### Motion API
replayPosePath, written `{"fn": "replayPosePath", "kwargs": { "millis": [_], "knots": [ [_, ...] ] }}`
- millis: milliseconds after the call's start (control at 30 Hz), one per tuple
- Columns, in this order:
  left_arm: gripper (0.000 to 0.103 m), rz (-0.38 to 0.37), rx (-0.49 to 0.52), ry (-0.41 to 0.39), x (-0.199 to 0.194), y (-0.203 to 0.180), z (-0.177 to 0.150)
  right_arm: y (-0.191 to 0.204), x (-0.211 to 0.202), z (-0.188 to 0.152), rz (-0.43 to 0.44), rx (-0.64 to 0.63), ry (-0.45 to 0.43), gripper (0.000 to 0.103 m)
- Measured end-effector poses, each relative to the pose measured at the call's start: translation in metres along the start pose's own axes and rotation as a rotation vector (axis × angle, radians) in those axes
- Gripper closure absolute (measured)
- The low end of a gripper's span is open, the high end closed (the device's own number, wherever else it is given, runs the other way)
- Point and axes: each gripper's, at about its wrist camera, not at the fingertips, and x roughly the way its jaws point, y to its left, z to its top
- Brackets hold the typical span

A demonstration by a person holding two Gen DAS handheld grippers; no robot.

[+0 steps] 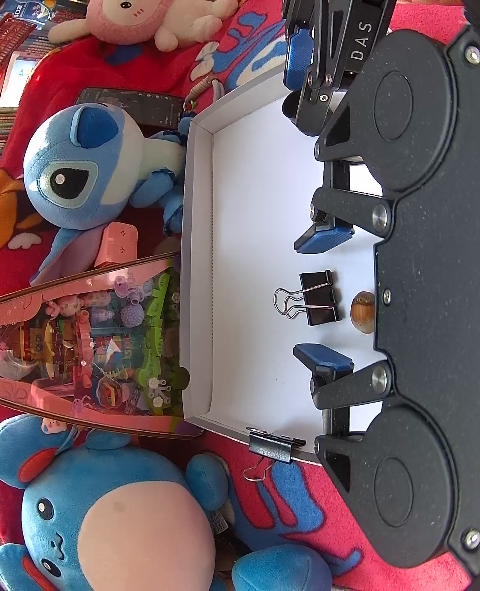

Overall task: Organize rigid objects
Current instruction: 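Open the left gripper to drop the binder clip while the right releases the cap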

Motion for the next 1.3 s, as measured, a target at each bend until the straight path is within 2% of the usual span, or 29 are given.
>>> {"fn": "replayPosePath", "kwargs": {
  "millis": [167,333,867,1300],
  "knots": [
    [0.035,0.007,0.018,-0.023,-0.010,-0.002,-0.004,0.001,-0.005,-0.003,0.003,-0.002,-0.021,0.027],
    [0.028,0.015,0.017,-0.029,-0.021,0.000,-0.011,0.004,-0.014,-0.008,0.004,-0.027,-0.046,0.021],
    [0.023,-0.037,0.087,-0.078,-0.075,-0.001,-0.042,0.007,-0.045,-0.030,0.004,-0.073,-0.110,0.013],
    [0.022,-0.113,0.087,-0.107,-0.113,0.001,-0.084,0.000,-0.084,-0.070,0.066,-0.073,-0.170,0.003]
  ]
}}
